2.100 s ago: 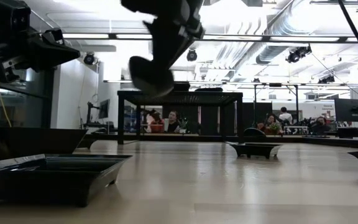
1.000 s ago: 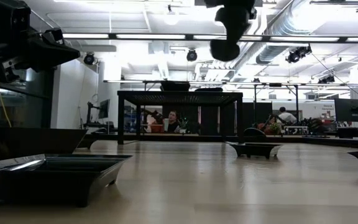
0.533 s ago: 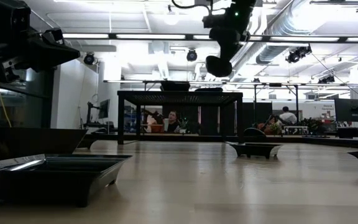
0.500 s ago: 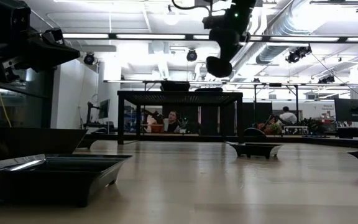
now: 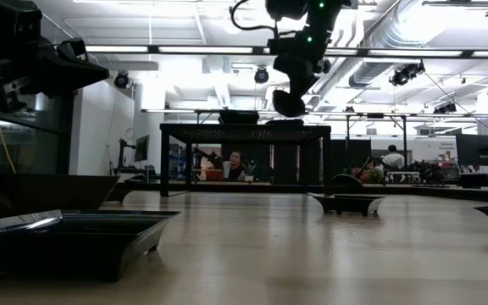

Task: Pick & Place Mini shaped plates
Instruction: Stack the leaf-shaped plate on top of the leaf-shaped plate on the shelf

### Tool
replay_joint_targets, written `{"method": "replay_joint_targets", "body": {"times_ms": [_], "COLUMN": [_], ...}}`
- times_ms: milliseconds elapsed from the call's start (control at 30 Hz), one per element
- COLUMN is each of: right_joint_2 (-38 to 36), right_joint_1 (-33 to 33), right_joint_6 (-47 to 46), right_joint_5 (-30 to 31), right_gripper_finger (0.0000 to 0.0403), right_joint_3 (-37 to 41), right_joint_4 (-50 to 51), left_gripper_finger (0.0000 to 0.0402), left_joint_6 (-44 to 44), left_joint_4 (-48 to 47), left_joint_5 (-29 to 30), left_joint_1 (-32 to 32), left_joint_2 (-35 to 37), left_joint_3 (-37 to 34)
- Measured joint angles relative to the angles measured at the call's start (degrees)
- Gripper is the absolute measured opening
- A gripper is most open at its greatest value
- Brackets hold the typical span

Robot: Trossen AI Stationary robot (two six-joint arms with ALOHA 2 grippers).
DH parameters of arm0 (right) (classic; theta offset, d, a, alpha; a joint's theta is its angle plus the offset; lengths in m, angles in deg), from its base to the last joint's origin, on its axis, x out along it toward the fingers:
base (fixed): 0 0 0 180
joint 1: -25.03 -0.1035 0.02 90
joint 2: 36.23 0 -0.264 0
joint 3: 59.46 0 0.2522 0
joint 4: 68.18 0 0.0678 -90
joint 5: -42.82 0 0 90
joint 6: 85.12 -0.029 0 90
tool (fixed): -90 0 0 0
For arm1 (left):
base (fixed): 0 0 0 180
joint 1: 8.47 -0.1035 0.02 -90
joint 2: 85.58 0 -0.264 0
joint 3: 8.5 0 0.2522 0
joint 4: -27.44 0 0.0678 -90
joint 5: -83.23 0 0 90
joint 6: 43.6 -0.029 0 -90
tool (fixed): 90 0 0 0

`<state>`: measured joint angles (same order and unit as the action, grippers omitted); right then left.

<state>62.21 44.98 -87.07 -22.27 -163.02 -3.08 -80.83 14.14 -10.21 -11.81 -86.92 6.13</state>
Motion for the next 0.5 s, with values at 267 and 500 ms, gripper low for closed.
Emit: {"method": "replay_joint_targets", "body": {"times_ms": [267,500], "right_joint_2": [2.36,3.58], "right_joint_1": [0.37,0.32], "right_joint_6": [1.23,2.54], "right_joint_5": [0.66,0.68], "right_gripper_finger": [0.0007,0.0006], "right_joint_3": [0.00,0.00], "right_joint_4": [-1.40,-1.40], "left_gripper_finger": [0.0003,0.0003], "left_joint_6": [0.00,0.00], "left_joint_4": [0.00,0.00], "left_joint_5": [0.02,0.02], "left_joint_1": [-0.02,-0.02], "left_joint_2": [0.00,0.00], "left_joint_3": [0.00,0.00]}}
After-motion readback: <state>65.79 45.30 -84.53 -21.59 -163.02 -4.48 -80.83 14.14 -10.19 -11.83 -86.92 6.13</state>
